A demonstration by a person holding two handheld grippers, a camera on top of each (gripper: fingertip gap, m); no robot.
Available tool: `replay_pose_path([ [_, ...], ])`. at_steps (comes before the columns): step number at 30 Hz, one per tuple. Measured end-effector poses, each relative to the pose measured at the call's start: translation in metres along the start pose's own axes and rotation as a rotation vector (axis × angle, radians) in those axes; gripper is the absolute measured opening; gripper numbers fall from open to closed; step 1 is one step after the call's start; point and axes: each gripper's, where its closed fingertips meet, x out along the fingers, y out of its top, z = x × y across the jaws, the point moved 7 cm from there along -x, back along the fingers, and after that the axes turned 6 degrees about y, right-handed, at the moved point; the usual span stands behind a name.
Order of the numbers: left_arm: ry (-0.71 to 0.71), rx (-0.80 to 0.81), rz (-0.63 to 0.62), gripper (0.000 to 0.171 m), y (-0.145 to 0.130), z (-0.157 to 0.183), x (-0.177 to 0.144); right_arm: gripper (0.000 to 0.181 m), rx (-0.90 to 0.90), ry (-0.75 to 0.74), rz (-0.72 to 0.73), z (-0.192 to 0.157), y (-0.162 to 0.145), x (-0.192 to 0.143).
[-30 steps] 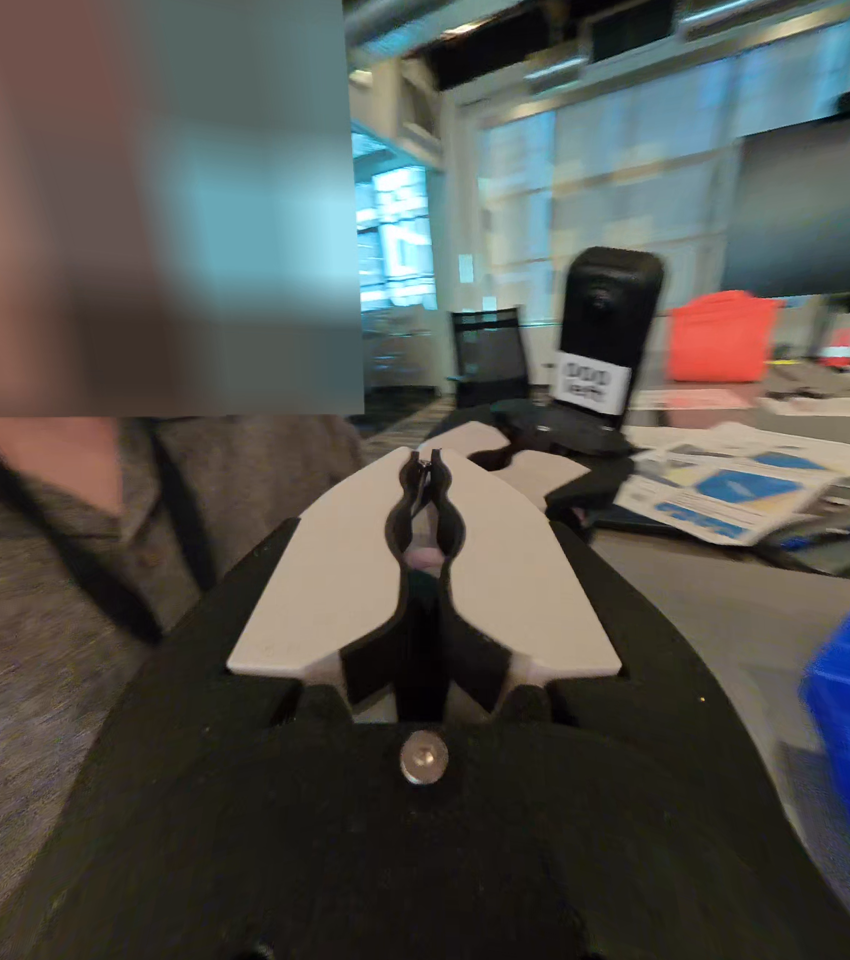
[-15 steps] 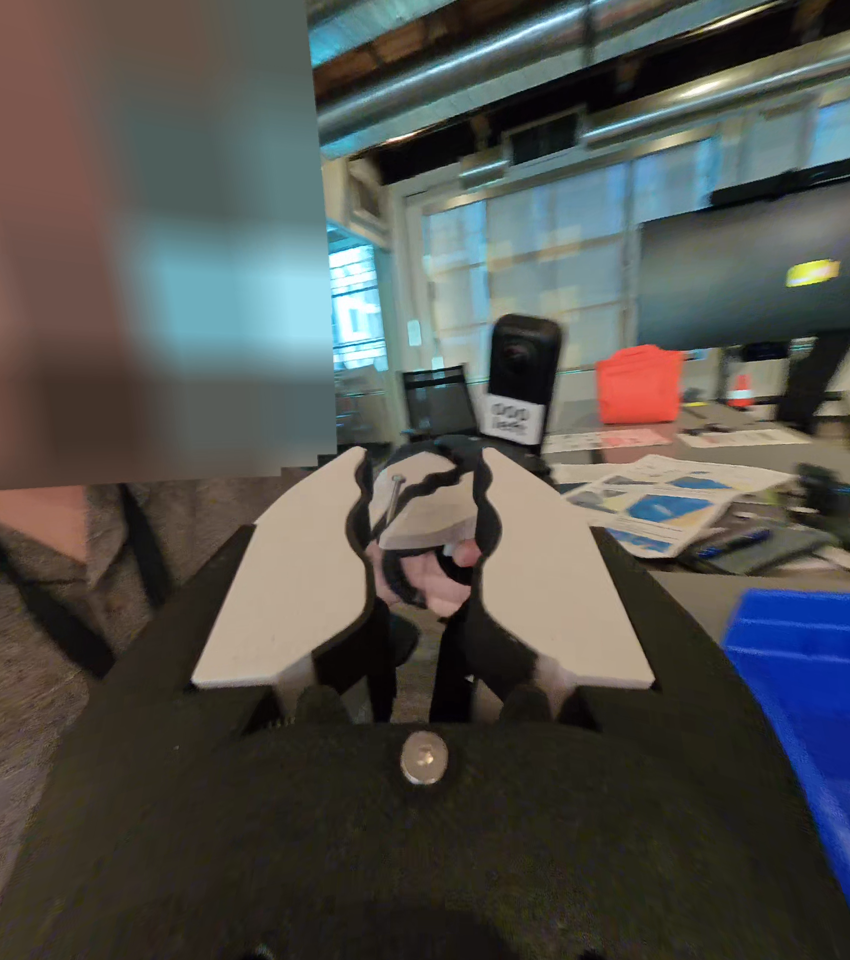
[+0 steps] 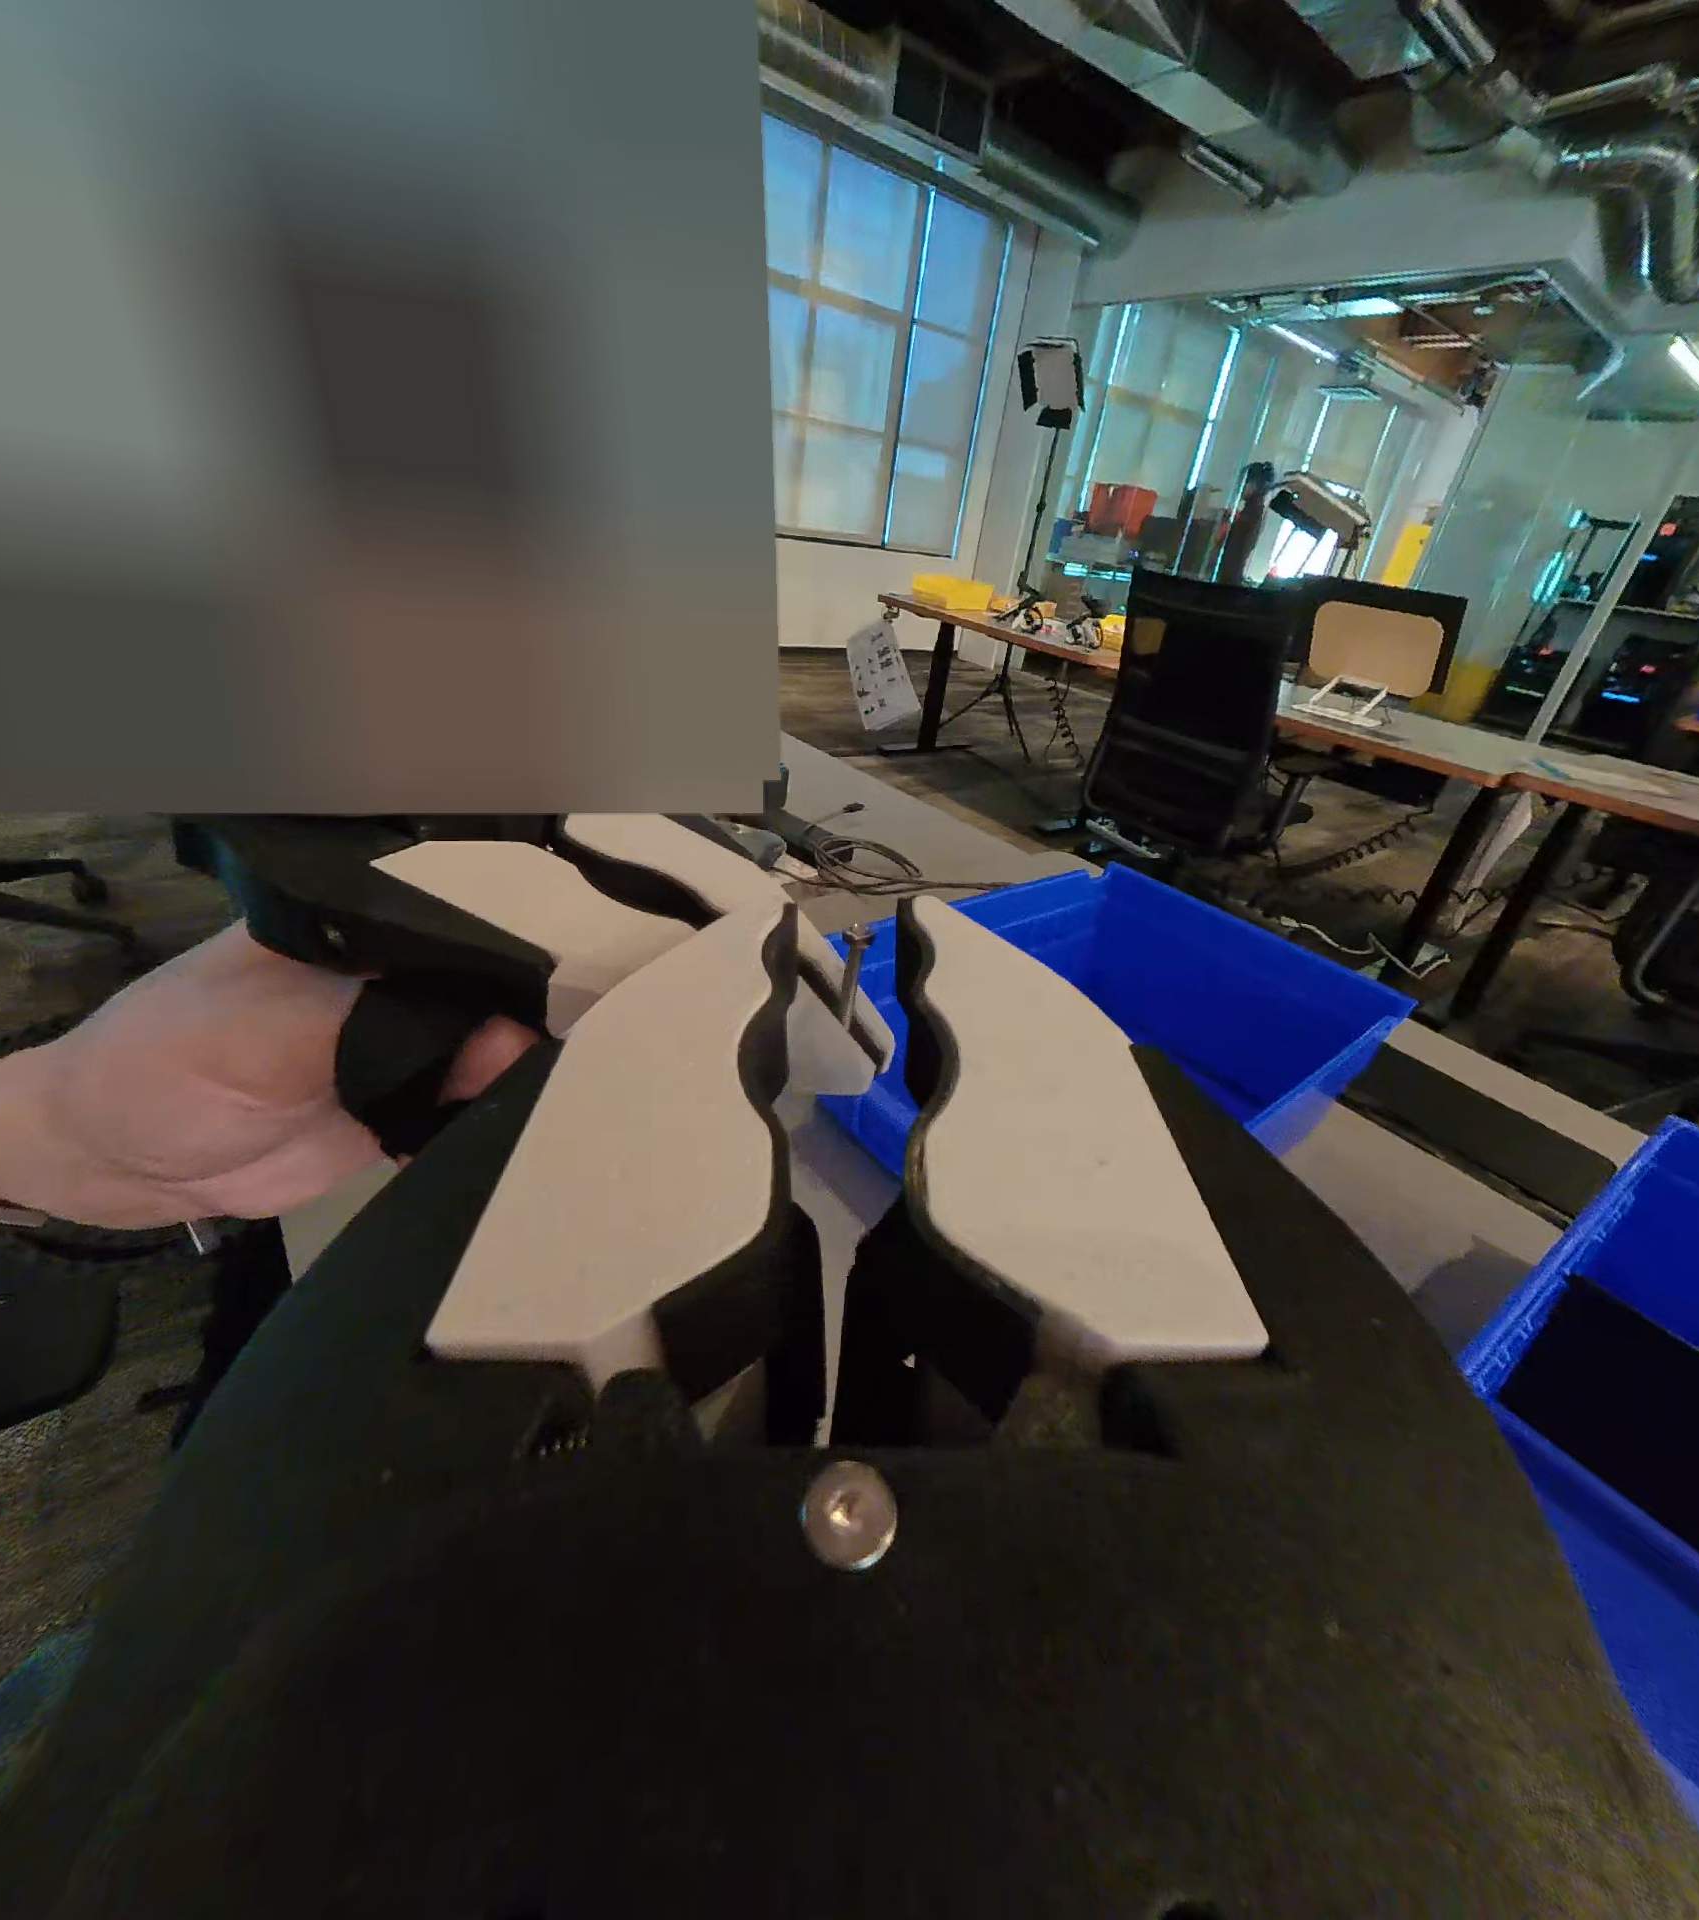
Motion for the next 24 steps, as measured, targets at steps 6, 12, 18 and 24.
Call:
replay_pose_path([
  [6, 0.002, 0.006, 0.006, 0.002, 0.002, -0.001, -0.002, 0.011, -0.027, -0.003, 0.011, -0.003, 0.003, -0.001],
  [12, -0.003, 0.015, 0.007, 0.002, 0.003, 0.000, -0.002, 0.009, -0.018, 0.002, 0.011, 0.000, 0.002, -0.001],
  [18, -0.006, 0.017, 0.007, 0.002, 0.003, 0.000, -0.001, 0.005, -0.015, 0.021, 0.016, 0.001, 0.003, -0.002],
  [24, -0.297, -0.107, 0.025, 0.002, 0.006, 0.000, -0.005, 0.004, 0.170, 0.463, 0.066, 0.016, 0.005, -0.006],
])
